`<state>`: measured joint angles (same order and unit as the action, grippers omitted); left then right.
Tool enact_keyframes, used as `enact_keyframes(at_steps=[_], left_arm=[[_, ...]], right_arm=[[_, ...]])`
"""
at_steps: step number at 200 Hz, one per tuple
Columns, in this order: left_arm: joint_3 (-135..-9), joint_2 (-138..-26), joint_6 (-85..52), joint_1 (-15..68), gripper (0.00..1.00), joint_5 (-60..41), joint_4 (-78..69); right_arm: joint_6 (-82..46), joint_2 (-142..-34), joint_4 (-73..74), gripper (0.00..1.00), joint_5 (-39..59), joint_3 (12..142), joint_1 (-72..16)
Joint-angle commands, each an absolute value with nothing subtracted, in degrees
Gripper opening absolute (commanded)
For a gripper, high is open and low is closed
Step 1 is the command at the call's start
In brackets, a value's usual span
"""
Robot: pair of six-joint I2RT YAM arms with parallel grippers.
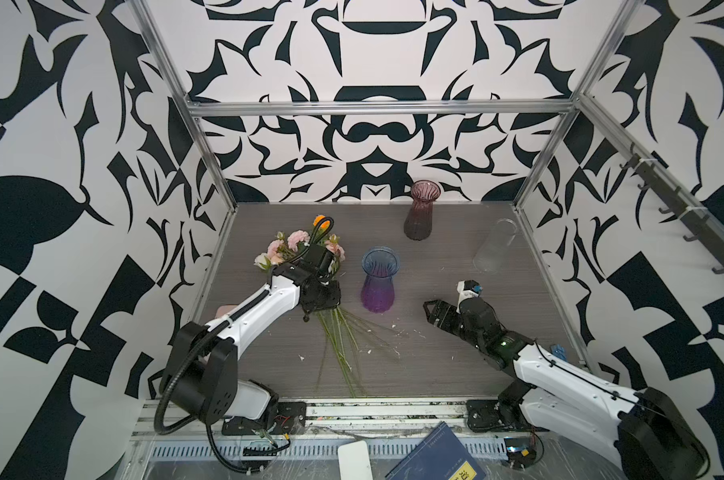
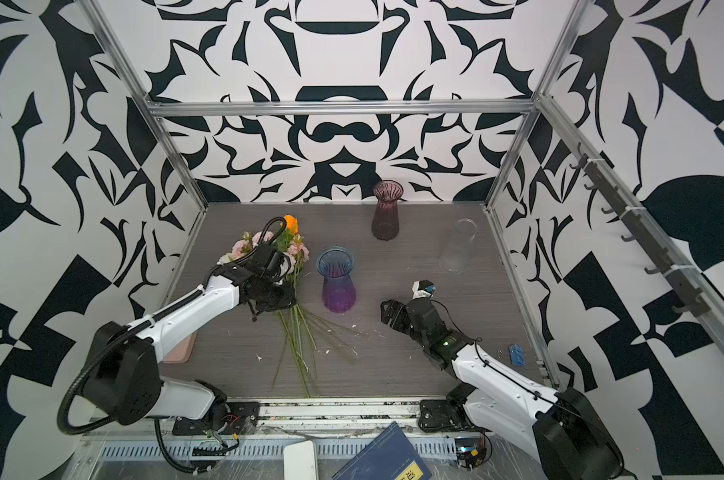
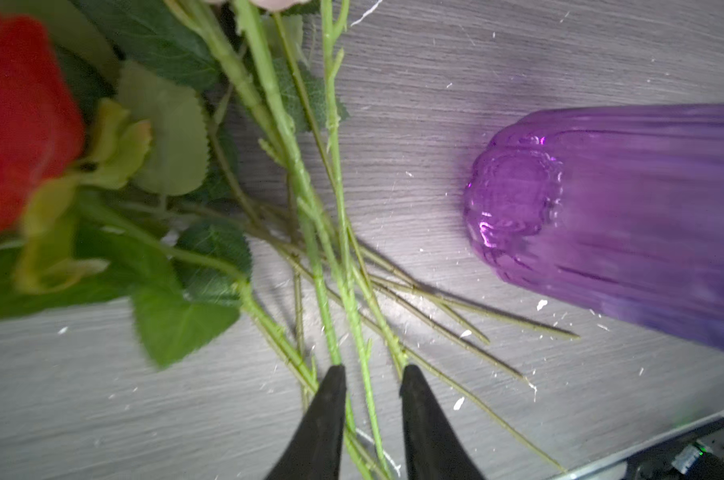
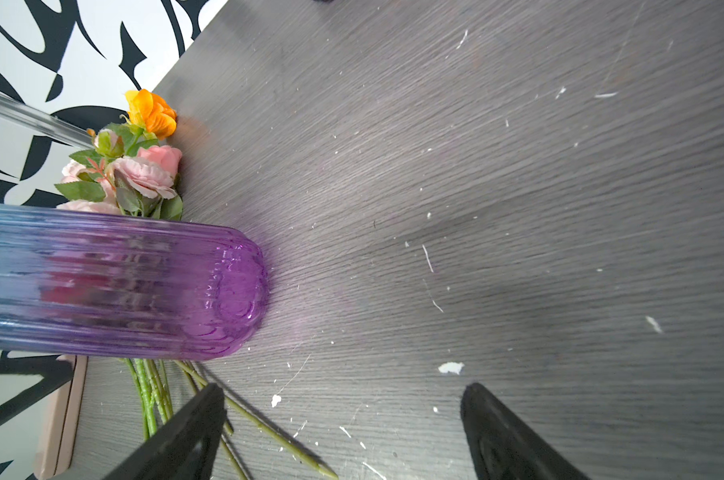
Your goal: Arrange the flowers into the vase
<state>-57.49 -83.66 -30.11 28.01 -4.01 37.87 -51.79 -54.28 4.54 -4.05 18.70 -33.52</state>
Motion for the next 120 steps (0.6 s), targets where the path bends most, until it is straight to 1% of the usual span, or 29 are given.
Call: enact_keyframes(at_steps=[1,23,50,88,120], left_arm=[[-60.53,-87.10,-30.20,27.51,0.17,-4.80,36.69],[-61.46,-89.02,-30.57,27.51,0.17,-2.87,36.57],[-62.59,-89.80,-30.58,27.51,0.30,-0.52,37.76],[-63.74,-91.11,-29.52,27.51,0.30,2.66,39.81],[-63.83,-92.82,-29.22,27.42,0.29,2.40,38.65]], right_arm=[[-52.03,-52.94,5.71,0.92,-4.99,19.35,-33.57],[-52.11,-51.87,5.63,0.92,-5.27,18.88,-33.57],[-52.21,-51.50,5.63,0.92,-5.36,18.63,-33.57],[-52.20,-51.79,5.79,0.92,-5.14,18.72,-33.49],[-52.21,-50.35,5.67,0.92,-5.45,18.13,-33.49]])
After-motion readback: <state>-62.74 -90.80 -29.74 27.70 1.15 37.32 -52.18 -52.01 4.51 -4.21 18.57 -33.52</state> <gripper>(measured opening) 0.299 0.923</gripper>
